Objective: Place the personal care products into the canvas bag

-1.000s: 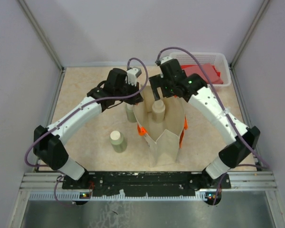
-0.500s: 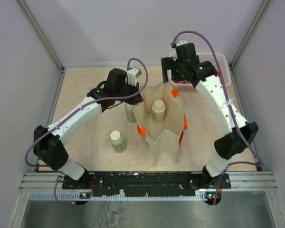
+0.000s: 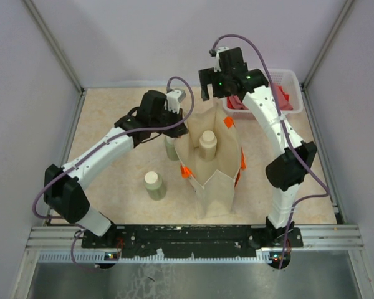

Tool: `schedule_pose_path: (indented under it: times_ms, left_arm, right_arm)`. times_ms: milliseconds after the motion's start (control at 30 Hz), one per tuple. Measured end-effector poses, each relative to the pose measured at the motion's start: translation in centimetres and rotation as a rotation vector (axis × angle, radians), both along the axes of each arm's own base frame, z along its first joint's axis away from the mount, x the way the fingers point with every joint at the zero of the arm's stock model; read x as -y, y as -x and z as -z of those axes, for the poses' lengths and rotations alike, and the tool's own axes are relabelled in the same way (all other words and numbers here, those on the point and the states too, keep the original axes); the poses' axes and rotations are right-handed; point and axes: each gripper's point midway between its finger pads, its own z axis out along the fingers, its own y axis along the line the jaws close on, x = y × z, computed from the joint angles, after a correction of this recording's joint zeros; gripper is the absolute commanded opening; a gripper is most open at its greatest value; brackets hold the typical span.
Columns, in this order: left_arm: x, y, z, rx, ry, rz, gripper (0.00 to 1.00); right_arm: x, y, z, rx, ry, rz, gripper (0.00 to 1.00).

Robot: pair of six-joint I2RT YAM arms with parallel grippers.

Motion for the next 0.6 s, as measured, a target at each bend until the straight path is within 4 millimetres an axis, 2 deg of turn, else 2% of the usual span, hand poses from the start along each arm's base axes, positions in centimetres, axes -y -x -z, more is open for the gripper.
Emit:
schedule_pose_path:
  times_ms: [67, 133, 167, 367, 433, 500, 600]
  left_arm:
    - [0.0, 0.0, 0.0, 0.002, -0.002, 0.001, 0.45]
    - [0.0, 0.0, 0.0, 0.003, -0.004, 0.002, 0.94]
    - [-0.1, 0.0, 0.1, -0.003, -0.005, -0.003, 0.99]
    - [-0.9, -0.1, 0.6, -0.007, -0.047, -0.033, 1.0]
    - [-1.5, -0.2, 0.3, -0.002, -0.067, -0.058, 1.0]
    - [-2.2, -0.3, -0.6, 0.018, -0.08, -0.087, 1.0]
    - [-3.7, -0.2, -3.2, 0.072, -0.083, -0.144, 1.0]
  right_arm:
    - [0.0, 0.0, 0.0, 0.004, 0.009, -0.006, 0.93]
    - [0.2, 0.0, 0.2, 0.005, 0.021, -0.004, 0.94]
    - [0.3, 0.0, 0.5, 0.002, 0.03, -0.002, 0.94]
    - [1.8, 1.4, 2.2, -0.046, 0.097, 0.013, 0.97]
    - [2.2, 1.8, 2.2, -0.051, 0.109, 0.015, 0.99]
    - [2.8, 2.7, 2.1, -0.055, 0.123, 0.022, 0.99]
    - [3.8, 4.2, 1.0, -0.045, 0.128, 0.033, 0.99]
